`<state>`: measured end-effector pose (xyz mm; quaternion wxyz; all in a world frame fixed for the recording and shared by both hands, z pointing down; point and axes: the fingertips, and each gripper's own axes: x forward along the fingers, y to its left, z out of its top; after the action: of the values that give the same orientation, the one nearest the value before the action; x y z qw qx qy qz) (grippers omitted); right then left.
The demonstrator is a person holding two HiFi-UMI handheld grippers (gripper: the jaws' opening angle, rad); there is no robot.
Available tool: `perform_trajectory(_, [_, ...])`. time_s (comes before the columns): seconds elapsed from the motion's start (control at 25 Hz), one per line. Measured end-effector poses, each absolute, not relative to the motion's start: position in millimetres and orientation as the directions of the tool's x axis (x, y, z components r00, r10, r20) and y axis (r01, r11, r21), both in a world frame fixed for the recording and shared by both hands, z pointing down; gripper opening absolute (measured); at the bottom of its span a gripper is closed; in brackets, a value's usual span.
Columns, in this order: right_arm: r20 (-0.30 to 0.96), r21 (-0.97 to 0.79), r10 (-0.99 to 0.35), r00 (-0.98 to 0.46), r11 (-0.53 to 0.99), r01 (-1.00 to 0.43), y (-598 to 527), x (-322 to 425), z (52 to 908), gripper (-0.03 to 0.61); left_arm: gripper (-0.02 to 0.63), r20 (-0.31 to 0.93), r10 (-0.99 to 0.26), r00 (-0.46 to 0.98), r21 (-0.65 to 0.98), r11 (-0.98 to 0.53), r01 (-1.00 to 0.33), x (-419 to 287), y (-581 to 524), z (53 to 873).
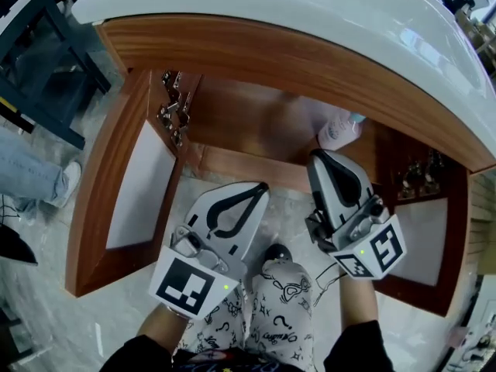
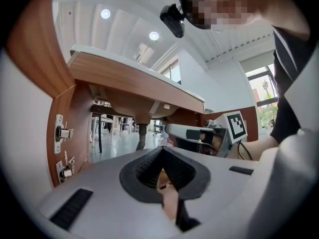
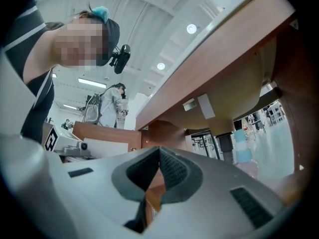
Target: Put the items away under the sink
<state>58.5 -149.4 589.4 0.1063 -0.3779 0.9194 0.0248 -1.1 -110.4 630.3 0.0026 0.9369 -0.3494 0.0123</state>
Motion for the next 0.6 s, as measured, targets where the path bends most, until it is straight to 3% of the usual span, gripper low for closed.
perform_trajectory(0.28, [-0.164,-0.105,-0.717,-0.677,0.696,-0.711,-126,54,548,0.008,0.008,0.121,-0.647,0.753,0.115,-0.744,-0.658,0,-104,584])
perform_trajectory(0.6, [-0.115,-0.212,-0.783,-0.611,0.62,-0.755,-109,67,482,0.008,0.008,0.147,-0.643,0.752,0.175,-0.731,-0.659,-10,-98,505])
